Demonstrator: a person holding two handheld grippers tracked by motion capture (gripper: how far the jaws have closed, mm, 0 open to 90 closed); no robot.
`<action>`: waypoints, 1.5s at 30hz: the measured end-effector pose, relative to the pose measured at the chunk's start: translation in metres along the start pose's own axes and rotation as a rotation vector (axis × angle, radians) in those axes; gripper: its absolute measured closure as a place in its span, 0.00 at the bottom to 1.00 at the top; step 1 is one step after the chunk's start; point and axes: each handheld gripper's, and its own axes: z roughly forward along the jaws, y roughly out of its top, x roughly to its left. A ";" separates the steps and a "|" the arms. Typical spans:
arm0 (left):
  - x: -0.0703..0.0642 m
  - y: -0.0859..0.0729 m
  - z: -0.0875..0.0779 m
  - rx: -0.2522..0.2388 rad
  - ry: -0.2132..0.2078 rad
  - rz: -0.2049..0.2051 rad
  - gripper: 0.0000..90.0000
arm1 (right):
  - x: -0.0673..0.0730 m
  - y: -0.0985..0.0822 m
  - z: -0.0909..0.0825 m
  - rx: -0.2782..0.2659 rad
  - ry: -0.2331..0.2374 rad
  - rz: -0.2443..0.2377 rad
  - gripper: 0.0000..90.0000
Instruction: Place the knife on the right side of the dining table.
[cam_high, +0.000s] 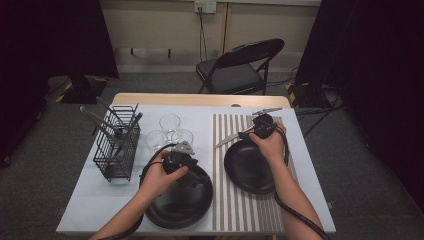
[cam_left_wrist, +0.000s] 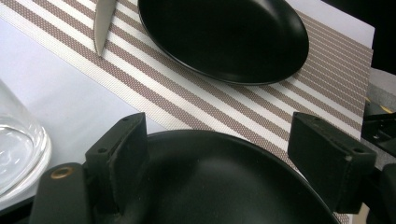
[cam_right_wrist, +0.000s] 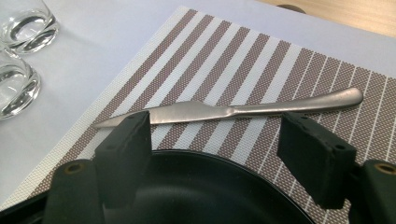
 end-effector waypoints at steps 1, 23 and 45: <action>0.000 -0.001 -0.001 0.001 0.001 -0.001 0.22 | 0.000 0.000 0.001 0.002 -0.001 -0.004 0.28; 0.001 -0.029 -0.018 0.005 -0.004 -0.028 0.22 | -0.006 0.006 0.022 0.037 -0.035 -0.016 0.29; -0.002 -0.039 -0.027 0.004 -0.019 -0.014 0.22 | -0.016 0.007 0.041 0.070 -0.066 -0.047 0.36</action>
